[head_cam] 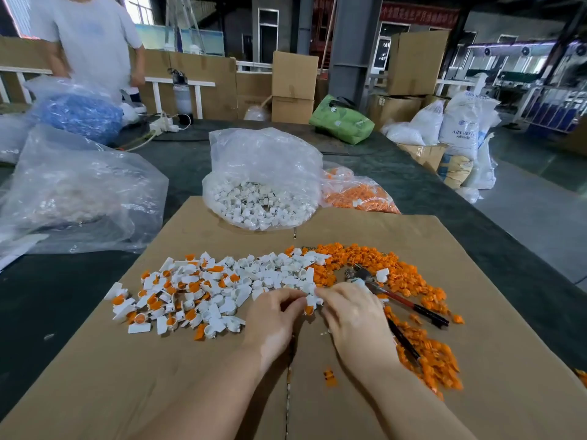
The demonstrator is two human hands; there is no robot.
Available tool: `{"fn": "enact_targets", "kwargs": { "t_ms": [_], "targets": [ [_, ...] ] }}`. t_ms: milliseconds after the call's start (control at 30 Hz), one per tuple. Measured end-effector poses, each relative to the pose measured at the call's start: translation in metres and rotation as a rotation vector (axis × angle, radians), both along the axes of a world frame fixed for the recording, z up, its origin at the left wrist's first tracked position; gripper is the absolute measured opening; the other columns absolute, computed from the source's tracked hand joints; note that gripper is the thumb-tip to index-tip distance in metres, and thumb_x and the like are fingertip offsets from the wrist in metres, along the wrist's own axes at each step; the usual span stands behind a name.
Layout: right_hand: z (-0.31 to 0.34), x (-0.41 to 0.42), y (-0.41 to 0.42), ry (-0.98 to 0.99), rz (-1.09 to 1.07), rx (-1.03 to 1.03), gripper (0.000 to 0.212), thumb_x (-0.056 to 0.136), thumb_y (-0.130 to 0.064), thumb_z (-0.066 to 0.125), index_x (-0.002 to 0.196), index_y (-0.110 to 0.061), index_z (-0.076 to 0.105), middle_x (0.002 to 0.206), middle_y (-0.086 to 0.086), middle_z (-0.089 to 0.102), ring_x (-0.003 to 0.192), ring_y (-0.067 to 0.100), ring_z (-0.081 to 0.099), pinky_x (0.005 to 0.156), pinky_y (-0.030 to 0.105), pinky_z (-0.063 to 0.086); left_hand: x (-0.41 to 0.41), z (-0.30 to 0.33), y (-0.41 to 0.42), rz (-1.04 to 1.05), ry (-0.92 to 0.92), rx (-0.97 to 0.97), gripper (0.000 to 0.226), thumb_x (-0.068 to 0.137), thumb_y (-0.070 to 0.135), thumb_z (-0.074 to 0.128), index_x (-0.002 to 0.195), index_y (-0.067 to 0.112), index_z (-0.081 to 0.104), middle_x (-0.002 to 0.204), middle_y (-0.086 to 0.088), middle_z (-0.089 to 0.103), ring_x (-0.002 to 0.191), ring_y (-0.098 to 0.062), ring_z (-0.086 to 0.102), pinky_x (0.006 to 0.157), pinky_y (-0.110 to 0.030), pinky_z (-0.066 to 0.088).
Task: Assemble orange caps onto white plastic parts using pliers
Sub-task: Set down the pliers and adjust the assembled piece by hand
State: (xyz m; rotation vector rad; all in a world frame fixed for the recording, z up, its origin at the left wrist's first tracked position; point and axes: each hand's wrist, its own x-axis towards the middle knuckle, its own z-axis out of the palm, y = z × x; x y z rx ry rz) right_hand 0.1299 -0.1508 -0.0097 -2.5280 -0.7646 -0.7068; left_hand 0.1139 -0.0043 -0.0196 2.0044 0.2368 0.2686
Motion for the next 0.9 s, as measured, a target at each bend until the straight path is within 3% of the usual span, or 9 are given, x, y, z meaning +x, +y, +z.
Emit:
{"fn": "enact_targets", "kwargs": {
  "t_ms": [133, 233, 333, 433, 600, 900],
  "targets": [
    [-0.007, -0.006, 0.008, 0.019, 0.094, 0.065, 0.011, 0.075, -0.005, 0.076, 0.081, -0.012, 0.071, 0.075, 0.001, 0.063, 0.07, 0.022, 0.059, 0.06, 0.039, 0.052, -0.002, 0.001, 0.002, -0.035, 0.004, -0.007, 0.016, 0.091, 0.019, 0.06, 0.092, 0.03, 0.071, 0.087, 0.025, 0.062, 0.086, 0.009, 0.054, 0.071, 0.004, 0.034],
    [-0.008, -0.006, 0.009, 0.027, 0.084, 0.115, 0.012, 0.075, -0.001, 0.076, 0.074, -0.011, 0.067, 0.073, 0.0, 0.061, 0.069, 0.021, 0.058, 0.059, 0.037, 0.052, -0.01, 0.0, 0.004, -0.088, 0.01, -0.058, 0.028, 0.085, 0.013, 0.066, 0.097, 0.038, 0.066, 0.092, 0.022, 0.063, 0.089, 0.003, 0.058, 0.076, -0.007, 0.043],
    [-0.007, -0.007, 0.01, 0.028, 0.079, 0.159, 0.015, 0.075, 0.001, 0.075, 0.073, -0.011, 0.066, 0.073, -0.001, 0.061, 0.069, 0.019, 0.057, 0.058, 0.034, 0.052, -0.013, -0.001, 0.001, -0.152, -0.014, 0.033, 0.042, 0.077, 0.015, 0.075, 0.111, 0.036, 0.063, 0.103, 0.018, 0.065, 0.094, 0.002, 0.06, 0.087, -0.014, 0.047],
    [-0.007, -0.008, 0.009, 0.043, 0.075, 0.172, 0.014, 0.076, 0.001, 0.073, 0.074, -0.01, 0.065, 0.074, 0.0, 0.061, 0.07, 0.02, 0.057, 0.062, 0.034, 0.052, -0.012, -0.002, -0.002, -0.113, -0.065, 0.119, 0.038, 0.077, 0.024, 0.077, 0.112, 0.031, 0.065, 0.101, 0.017, 0.065, 0.092, 0.001, 0.059, 0.081, -0.009, 0.044],
    [-0.007, -0.01, 0.009, 0.034, 0.112, 0.144, 0.011, 0.075, -0.002, 0.075, 0.076, -0.009, 0.067, 0.074, 0.002, 0.062, 0.07, 0.021, 0.058, 0.062, 0.035, 0.052, -0.011, -0.007, -0.004, -0.091, -0.123, 0.214, 0.033, 0.082, 0.02, 0.072, 0.114, 0.024, 0.066, 0.105, 0.013, 0.067, 0.095, 0.0, 0.058, 0.077, 0.003, 0.035],
    [-0.008, -0.013, 0.011, 0.023, 0.088, 0.109, 0.018, 0.072, -0.001, 0.077, 0.069, -0.005, 0.06, 0.069, 0.005, 0.057, 0.065, 0.023, 0.056, 0.055, 0.034, 0.051, -0.013, -0.008, -0.007, -0.079, -0.108, 0.243, 0.03, 0.08, 0.026, 0.073, 0.109, 0.024, 0.067, 0.089, 0.019, 0.061, 0.081, 0.006, 0.054, 0.068, 0.001, 0.036]
  ]
}}
